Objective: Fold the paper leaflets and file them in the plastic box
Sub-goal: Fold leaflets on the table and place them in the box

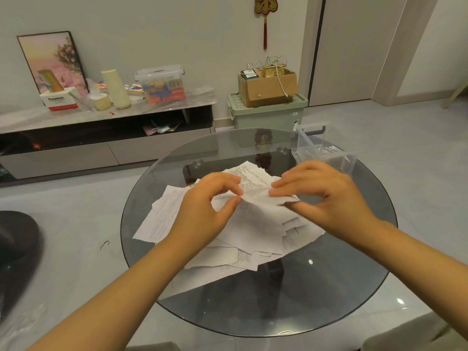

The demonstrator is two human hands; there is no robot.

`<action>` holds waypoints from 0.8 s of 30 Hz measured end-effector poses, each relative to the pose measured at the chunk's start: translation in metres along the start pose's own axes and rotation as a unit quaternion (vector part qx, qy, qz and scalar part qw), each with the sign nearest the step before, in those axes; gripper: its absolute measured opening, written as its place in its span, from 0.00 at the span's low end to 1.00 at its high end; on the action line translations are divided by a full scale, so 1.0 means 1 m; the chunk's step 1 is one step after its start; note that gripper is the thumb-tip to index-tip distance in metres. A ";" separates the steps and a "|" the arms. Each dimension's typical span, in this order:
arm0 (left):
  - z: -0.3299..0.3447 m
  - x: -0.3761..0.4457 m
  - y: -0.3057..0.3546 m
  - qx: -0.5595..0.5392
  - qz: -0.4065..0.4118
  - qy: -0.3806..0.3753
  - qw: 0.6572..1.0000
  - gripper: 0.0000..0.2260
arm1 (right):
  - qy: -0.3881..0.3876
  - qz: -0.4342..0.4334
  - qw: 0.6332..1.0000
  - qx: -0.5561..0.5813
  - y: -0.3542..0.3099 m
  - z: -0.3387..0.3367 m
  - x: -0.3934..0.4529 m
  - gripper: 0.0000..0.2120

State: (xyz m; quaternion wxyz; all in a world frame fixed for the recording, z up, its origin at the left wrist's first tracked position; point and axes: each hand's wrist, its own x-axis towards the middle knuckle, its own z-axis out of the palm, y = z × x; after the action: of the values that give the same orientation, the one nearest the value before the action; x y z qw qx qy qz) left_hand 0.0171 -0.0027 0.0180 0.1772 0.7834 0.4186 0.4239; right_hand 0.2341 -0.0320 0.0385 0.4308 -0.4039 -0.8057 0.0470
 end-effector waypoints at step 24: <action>0.005 -0.040 -0.018 0.061 -0.203 -0.195 0.958 0.07 | -0.248 0.346 0.905 0.017 0.008 0.044 -0.008 0.29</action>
State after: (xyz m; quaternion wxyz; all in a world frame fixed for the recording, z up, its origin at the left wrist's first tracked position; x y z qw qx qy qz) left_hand 0.0001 -0.0244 -0.0167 0.2894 0.7588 0.5512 0.1915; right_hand 0.2089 -0.0202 0.0021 0.1802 -0.6250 -0.6954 0.3054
